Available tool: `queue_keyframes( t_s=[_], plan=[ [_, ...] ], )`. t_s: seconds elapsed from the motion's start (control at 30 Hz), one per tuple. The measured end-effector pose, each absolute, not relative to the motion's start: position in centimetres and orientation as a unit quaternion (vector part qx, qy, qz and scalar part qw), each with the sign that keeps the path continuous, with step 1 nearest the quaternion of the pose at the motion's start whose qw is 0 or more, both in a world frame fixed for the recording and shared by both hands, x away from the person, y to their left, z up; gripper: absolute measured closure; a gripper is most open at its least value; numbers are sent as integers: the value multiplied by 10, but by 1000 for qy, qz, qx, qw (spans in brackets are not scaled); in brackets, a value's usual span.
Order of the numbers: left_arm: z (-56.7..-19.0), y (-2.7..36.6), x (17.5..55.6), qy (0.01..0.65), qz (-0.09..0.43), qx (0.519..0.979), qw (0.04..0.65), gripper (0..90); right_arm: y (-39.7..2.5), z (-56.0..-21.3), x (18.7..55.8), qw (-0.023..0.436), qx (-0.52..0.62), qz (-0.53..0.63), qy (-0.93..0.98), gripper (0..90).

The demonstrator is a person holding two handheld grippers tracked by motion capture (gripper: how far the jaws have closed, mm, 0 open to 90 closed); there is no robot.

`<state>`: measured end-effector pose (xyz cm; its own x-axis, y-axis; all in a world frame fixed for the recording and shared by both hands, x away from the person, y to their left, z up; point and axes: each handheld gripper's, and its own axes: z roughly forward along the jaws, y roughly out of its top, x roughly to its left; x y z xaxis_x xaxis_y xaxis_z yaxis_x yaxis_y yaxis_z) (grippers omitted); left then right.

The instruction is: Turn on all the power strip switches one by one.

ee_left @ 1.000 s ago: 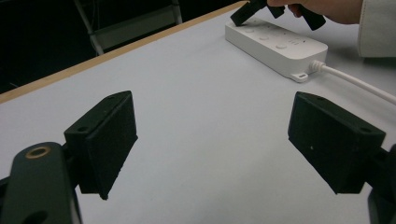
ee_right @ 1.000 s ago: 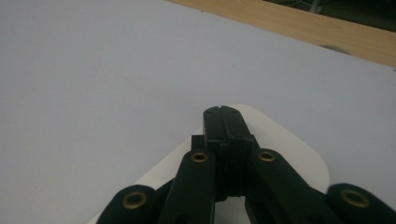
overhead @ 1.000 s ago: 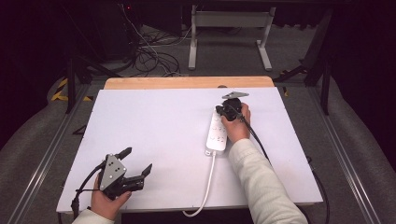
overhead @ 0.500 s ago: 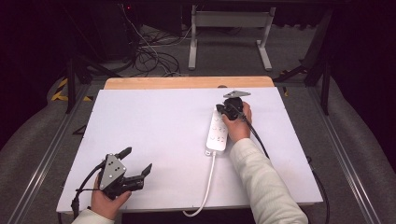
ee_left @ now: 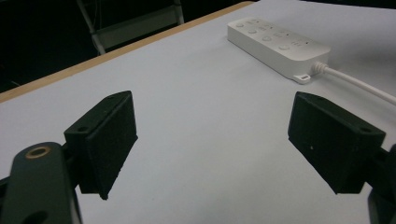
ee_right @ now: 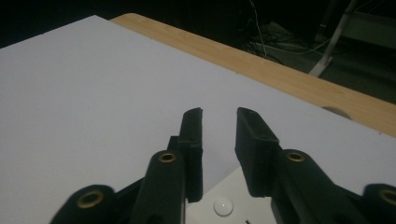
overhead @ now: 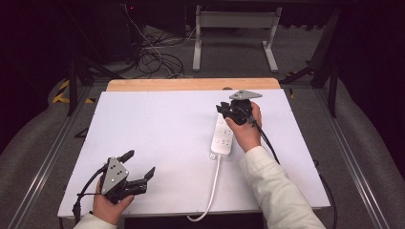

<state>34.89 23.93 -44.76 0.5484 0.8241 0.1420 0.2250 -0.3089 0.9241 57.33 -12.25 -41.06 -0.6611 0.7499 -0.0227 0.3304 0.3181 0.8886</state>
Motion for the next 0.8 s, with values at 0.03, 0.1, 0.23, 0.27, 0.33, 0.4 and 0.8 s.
queue_keyframes(
  t_s=[0.03, 0.1, 0.23, 0.27, 0.33, 0.4, 0.8],
  plan=[
    [-447, 239, 349, 353, 319, 743, 471, 159, -123, -408, 571, 219, 344, 475, 780, 640],
    [-447, 239, 349, 353, 320, 744, 469, 159, -124, -404, 566, 215, 339, 480, 780, 576],
    [-447, 240, 349, 355, 321, 741, 470, 158, -128, -397, 555, 215, 325, 493, 778, 475],
    [-447, 240, 349, 356, 321, 741, 471, 158, -129, -395, 552, 213, 324, 498, 776, 449],
    [-447, 241, 348, 356, 323, 740, 471, 158, -132, -392, 546, 209, 319, 505, 775, 399],
    [-446, 241, 348, 356, 323, 739, 471, 158, -135, -390, 539, 206, 315, 509, 774, 364],
    [-446, 241, 348, 357, 324, 739, 471, 159, -161, -386, 498, 200, 296, 513, 780, 280]
  ],
)
